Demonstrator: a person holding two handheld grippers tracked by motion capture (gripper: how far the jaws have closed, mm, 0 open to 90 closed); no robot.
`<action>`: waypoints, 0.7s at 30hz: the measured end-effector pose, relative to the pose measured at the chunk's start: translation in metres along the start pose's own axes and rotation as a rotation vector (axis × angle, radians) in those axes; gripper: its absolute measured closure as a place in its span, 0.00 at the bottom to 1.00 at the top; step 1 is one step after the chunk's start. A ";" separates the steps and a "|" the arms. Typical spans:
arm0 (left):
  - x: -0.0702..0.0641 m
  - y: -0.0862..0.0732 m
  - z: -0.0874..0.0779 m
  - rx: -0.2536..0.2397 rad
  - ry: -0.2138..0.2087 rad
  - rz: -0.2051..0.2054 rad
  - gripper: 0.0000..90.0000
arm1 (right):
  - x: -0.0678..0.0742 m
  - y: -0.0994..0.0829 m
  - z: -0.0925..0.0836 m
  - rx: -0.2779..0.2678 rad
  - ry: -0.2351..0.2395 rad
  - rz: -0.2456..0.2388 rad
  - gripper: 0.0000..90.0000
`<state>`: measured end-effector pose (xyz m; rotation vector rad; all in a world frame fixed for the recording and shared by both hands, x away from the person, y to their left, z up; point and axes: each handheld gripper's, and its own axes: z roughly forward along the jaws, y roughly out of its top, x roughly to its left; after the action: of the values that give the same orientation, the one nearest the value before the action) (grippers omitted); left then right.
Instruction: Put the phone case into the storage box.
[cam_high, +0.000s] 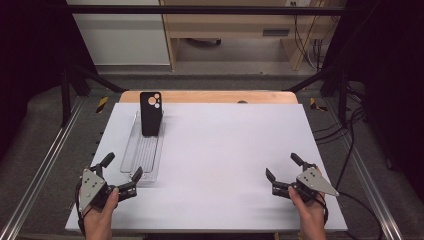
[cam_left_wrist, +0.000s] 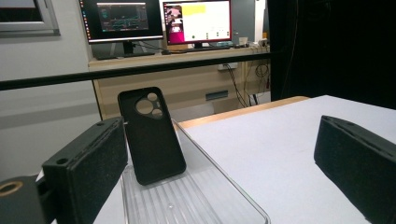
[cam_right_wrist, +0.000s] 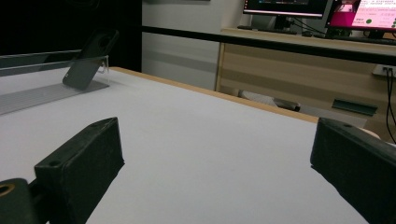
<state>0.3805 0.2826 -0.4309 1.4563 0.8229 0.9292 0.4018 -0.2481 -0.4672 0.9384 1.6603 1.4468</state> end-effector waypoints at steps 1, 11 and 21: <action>0.000 -0.001 0.000 -0.001 -0.001 -0.002 0.03 | 0.000 0.000 0.000 0.000 -0.001 0.001 0.03; -0.001 -0.006 -0.004 0.006 -0.008 -0.006 0.03 | -0.004 0.000 -0.005 -0.006 -0.013 0.003 0.03; 0.001 -0.014 -0.008 0.017 -0.019 -0.018 0.03 | -0.005 -0.001 -0.008 -0.005 -0.014 -0.004 0.03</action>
<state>0.3735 0.2883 -0.4445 1.4680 0.8309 0.8956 0.3970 -0.2562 -0.4668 0.9392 1.6466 1.4382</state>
